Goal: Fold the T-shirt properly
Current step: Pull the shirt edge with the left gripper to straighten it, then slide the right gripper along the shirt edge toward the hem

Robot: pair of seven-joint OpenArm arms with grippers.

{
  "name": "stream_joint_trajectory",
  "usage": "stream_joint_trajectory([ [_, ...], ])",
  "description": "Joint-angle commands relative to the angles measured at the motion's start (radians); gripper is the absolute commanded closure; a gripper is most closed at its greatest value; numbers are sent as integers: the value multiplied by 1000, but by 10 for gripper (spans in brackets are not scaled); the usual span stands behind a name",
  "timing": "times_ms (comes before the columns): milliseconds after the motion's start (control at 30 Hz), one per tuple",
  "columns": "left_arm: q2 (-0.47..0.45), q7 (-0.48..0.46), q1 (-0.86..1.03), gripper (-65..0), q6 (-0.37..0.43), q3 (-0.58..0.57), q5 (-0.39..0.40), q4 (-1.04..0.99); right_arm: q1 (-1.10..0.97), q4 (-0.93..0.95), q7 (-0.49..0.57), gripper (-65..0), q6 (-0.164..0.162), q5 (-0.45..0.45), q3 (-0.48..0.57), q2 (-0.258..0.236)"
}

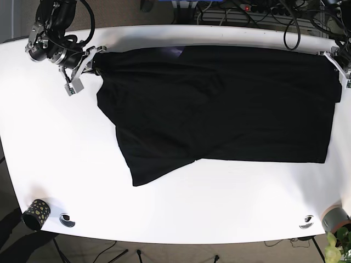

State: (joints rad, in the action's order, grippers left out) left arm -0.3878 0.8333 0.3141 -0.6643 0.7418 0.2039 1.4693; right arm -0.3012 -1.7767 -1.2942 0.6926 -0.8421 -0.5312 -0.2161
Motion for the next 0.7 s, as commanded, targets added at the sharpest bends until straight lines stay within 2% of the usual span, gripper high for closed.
stream_joint_trajectory([
  [0,-23,2,23,-11,-24,17,-2,34,9,-12,21,0,6,-10,-11,-36],
  [100,-3,2,40,-22,-34,20,-2,41,9,-12,46,0,6,-10,-11,-44],
  [167,6,2,47,-83,-34,23,-2,64,9,-12,54,-51,6,-10,-11,-49],
  [233,10,2,63,-164,-34,40,-2,92,10,-15,54,-143,6,-10,-11,-49],
  [367,46,2,69,-283,-34,72,-2,155,12,-19,54,-336,6,-13,-2,-44],
  [433,54,4,70,-308,-34,78,-2,186,20,-15,54,-382,6,-13,0,-38],
  [500,57,5,70,-328,-34,78,-2,229,36,-9,52,-409,6,-12,3,-36],
  [667,59,59,70,-333,-34,78,4,305,96,42,52,-409,6,-10,104,-26],
])
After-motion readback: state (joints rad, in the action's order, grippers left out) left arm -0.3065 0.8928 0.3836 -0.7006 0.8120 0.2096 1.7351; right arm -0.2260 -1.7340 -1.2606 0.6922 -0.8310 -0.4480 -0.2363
